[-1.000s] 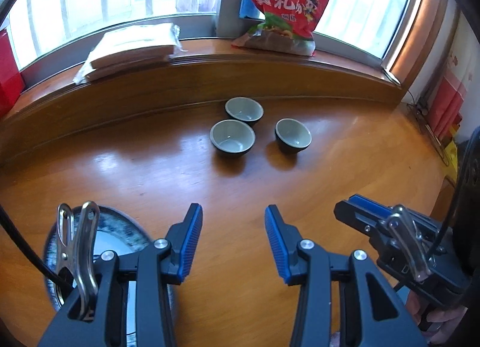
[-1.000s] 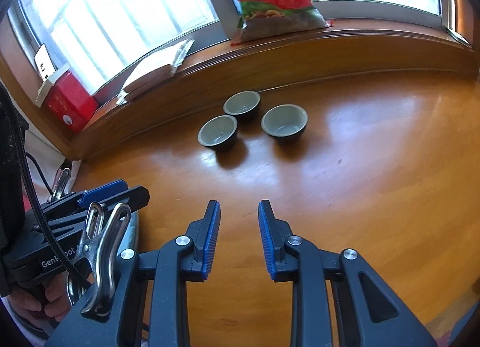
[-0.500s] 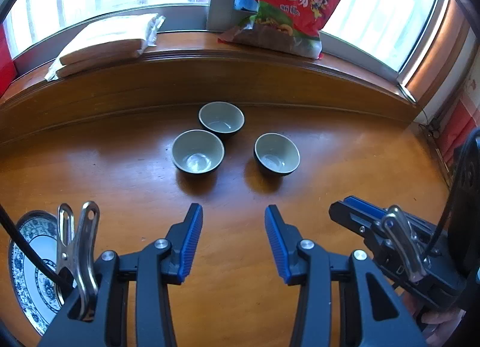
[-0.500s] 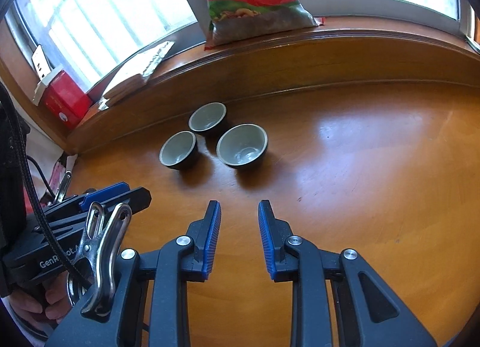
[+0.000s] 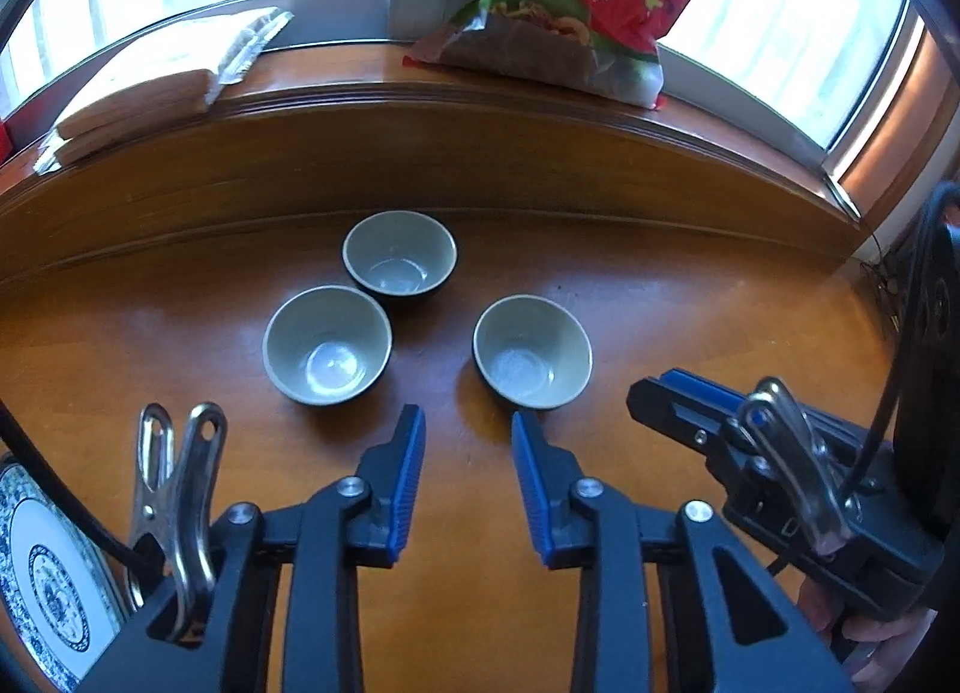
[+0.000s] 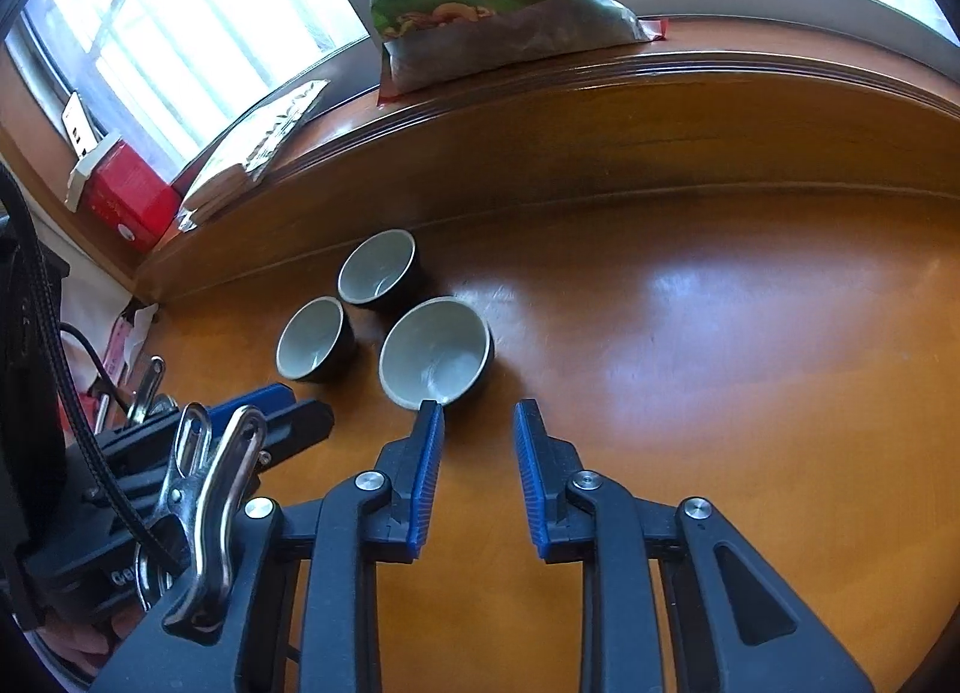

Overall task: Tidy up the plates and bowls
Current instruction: 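Move both tools toward the three grey-green bowls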

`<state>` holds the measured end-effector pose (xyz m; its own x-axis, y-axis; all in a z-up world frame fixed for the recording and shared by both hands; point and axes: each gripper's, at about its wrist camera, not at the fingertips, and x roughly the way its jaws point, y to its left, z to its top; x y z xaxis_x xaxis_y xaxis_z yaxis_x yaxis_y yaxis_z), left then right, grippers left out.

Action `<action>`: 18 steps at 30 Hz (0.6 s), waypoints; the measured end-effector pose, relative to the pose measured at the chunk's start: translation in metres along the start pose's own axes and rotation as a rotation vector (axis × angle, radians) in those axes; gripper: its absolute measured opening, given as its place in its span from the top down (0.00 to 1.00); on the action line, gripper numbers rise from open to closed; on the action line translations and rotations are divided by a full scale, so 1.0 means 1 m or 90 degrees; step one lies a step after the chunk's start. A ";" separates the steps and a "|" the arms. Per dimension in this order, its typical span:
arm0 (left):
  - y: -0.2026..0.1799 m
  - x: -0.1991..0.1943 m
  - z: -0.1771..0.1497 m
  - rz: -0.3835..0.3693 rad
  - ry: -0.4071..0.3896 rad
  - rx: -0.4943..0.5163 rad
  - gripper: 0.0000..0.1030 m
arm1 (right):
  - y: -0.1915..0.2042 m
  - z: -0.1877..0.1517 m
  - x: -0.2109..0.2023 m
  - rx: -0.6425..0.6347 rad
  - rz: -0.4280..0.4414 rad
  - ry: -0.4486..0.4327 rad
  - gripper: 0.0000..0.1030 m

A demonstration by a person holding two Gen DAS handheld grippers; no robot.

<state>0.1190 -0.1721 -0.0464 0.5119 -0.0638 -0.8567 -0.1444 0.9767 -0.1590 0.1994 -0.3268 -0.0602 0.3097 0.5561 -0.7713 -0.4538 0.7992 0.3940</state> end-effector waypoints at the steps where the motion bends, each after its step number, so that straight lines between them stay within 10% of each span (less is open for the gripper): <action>1: -0.001 0.004 0.002 -0.001 0.002 -0.002 0.74 | -0.001 0.003 0.004 -0.003 0.002 0.003 0.78; 18: -0.003 0.042 0.020 -0.013 0.034 -0.016 0.78 | -0.007 0.023 0.049 -0.004 0.050 0.059 0.87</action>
<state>0.1583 -0.1735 -0.0717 0.4685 -0.0954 -0.8783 -0.1554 0.9698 -0.1882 0.2373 -0.2999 -0.0888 0.1952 0.5928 -0.7813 -0.4784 0.7530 0.4518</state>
